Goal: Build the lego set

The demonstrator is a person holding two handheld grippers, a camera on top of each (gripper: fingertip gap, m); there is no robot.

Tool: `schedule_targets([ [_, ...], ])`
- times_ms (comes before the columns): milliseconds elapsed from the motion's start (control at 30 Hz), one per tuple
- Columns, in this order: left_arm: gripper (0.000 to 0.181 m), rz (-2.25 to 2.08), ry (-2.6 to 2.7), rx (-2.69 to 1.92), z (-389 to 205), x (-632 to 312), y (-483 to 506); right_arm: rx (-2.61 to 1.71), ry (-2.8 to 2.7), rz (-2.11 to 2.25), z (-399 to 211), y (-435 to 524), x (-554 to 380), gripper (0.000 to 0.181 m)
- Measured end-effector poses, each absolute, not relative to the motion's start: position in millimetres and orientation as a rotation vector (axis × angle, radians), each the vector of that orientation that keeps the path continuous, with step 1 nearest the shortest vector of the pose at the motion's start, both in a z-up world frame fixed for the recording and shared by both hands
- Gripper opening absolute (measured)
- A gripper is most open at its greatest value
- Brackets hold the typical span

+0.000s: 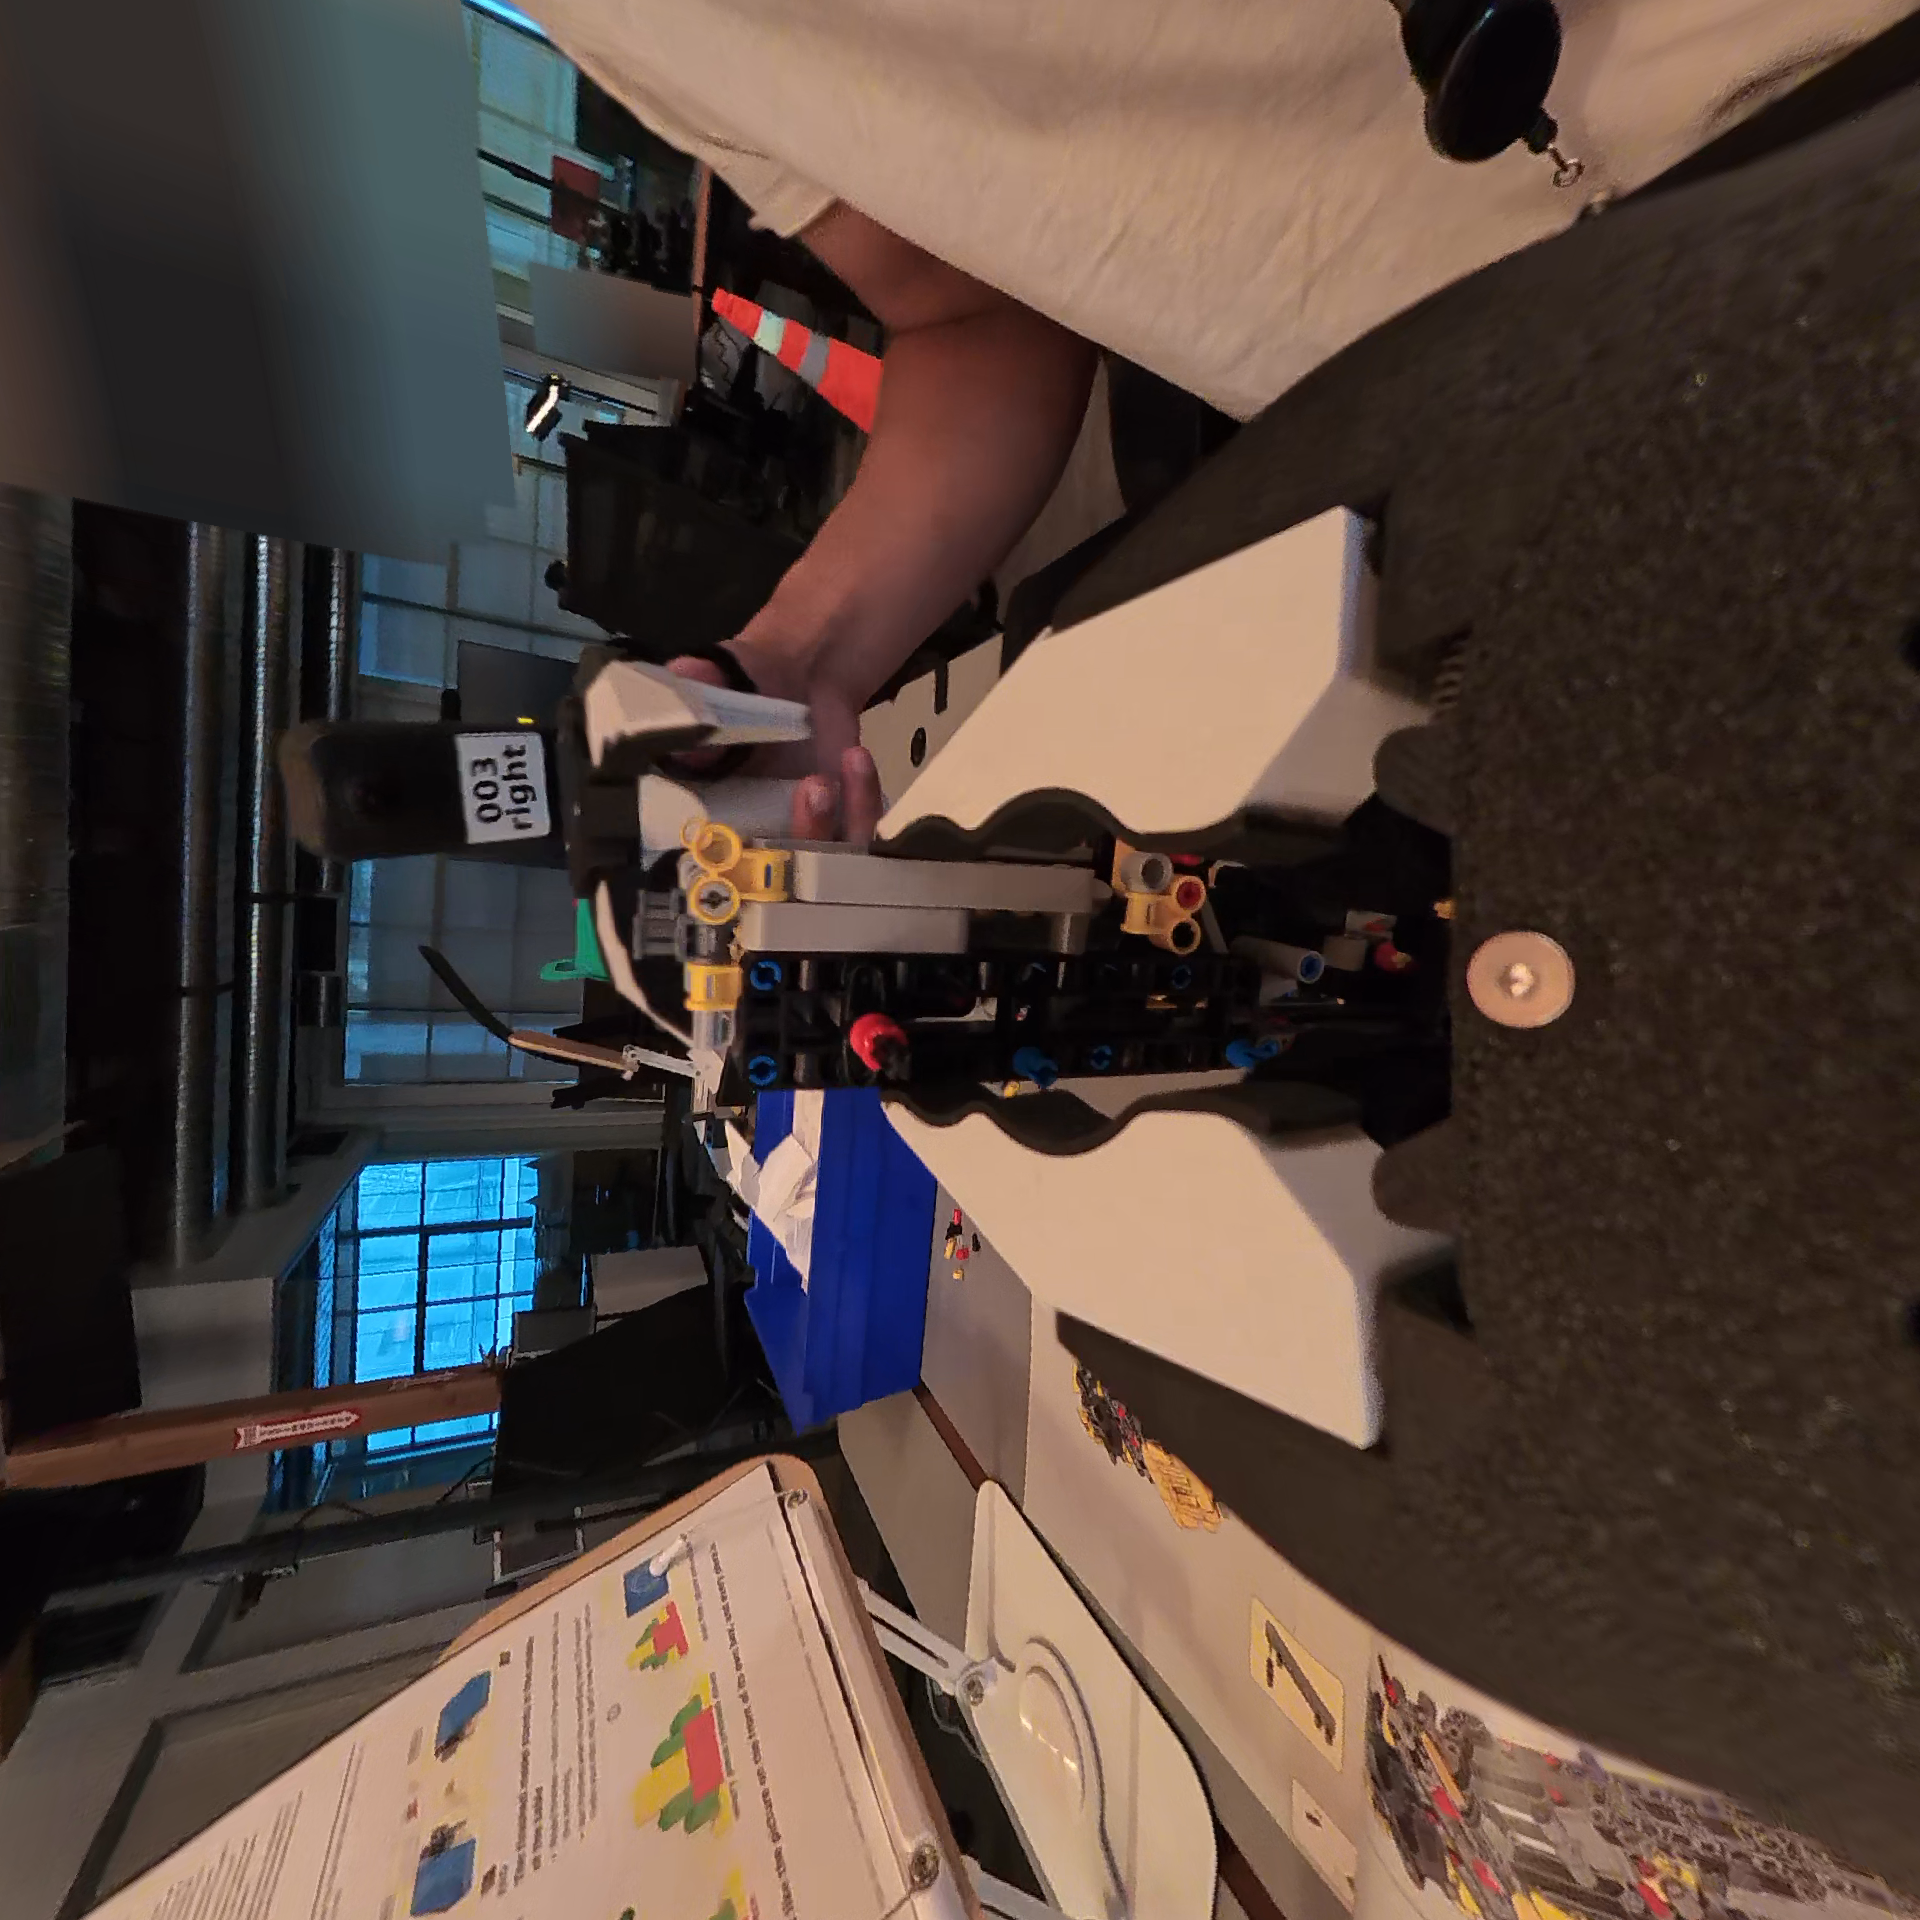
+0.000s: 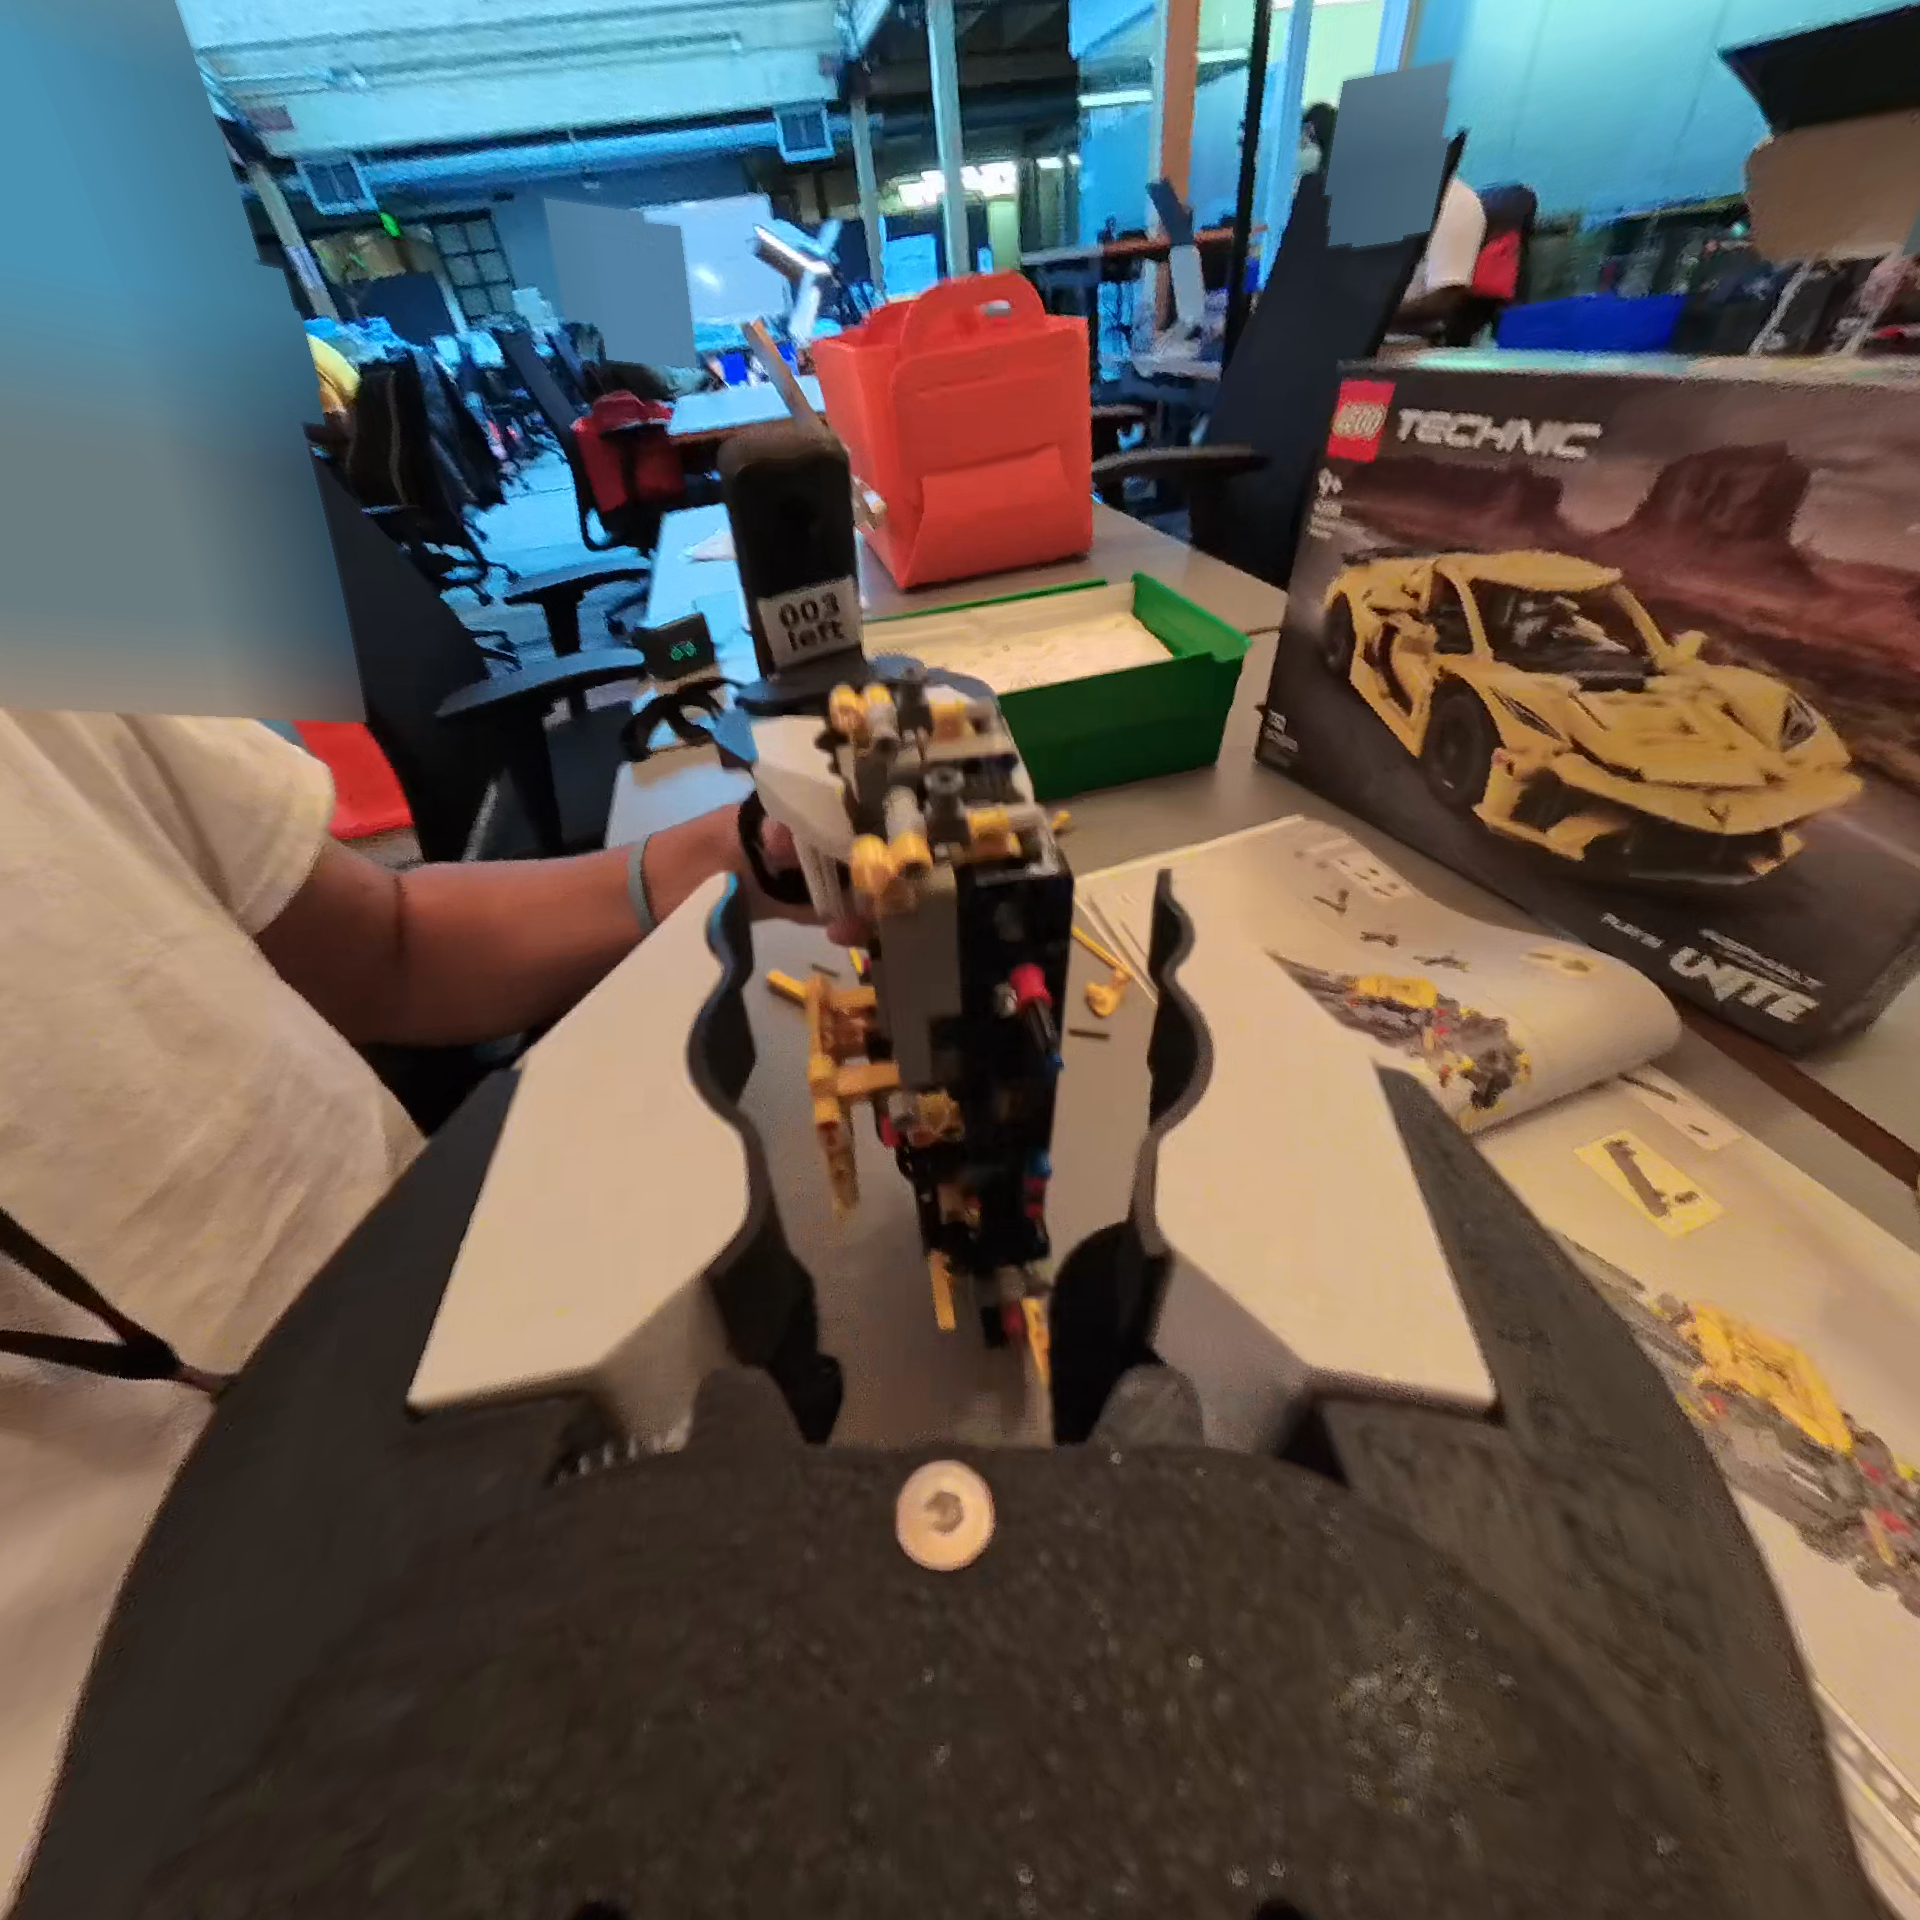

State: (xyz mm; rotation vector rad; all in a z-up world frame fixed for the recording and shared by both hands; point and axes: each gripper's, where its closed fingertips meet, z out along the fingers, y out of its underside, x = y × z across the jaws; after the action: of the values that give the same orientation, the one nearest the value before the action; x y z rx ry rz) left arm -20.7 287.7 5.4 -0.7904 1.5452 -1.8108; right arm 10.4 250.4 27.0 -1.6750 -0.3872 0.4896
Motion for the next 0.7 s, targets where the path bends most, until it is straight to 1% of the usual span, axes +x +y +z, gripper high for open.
schedule_targets([
  [67,0.043,-1.834,1.526,-0.802,5,-20,292,-1.675,-0.384,0.445,18,256,14,0.074],
  [200,0.043,-1.859,1.518,-0.801,5,-21,294,-1.630,-0.363,0.622,13,269,1,0.071],
  [300,0.043,-1.866,1.518,-0.794,6,-21,292,-1.546,-0.353,0.714,20,274,-4,0.051],
  [467,0.042,-1.876,1.516,-0.825,5,-18,295,-1.565,-0.366,0.686,19,277,-2,0.048],
  [700,0.042,-2.107,1.592,-1.056,12,0,305,-1.620,-0.044,0.872,23,284,15,0.050],
])
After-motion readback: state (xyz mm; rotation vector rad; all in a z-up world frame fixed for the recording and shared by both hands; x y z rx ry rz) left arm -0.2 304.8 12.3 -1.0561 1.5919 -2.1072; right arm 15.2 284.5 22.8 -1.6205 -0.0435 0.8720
